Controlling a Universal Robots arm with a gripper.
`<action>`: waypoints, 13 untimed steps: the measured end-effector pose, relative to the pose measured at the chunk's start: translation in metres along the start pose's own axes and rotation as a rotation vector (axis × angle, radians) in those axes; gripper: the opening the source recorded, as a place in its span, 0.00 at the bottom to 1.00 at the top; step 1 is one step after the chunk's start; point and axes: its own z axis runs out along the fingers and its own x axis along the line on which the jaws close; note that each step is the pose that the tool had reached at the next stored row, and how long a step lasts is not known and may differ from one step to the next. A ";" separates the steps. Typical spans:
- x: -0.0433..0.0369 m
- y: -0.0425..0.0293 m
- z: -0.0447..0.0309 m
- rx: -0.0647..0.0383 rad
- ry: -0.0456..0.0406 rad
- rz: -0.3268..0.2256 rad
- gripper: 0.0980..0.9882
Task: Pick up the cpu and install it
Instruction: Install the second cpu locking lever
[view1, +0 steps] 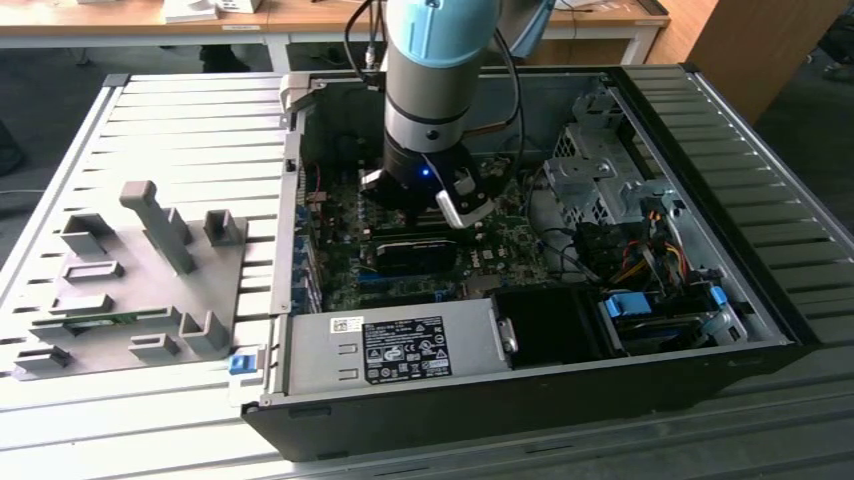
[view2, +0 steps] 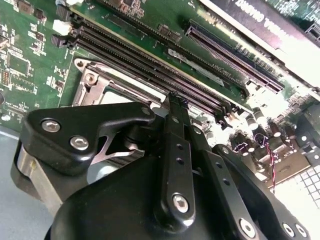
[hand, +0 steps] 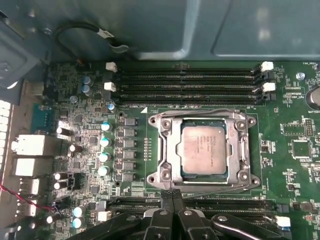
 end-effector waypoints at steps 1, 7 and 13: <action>0.0004 -0.0006 0.0003 -0.004 0.0001 0.000 0.01; 0.0049 -0.0055 0.0016 -0.033 -0.0040 -0.002 0.01; 0.0081 -0.0099 0.0035 -0.054 -0.0098 -0.004 0.01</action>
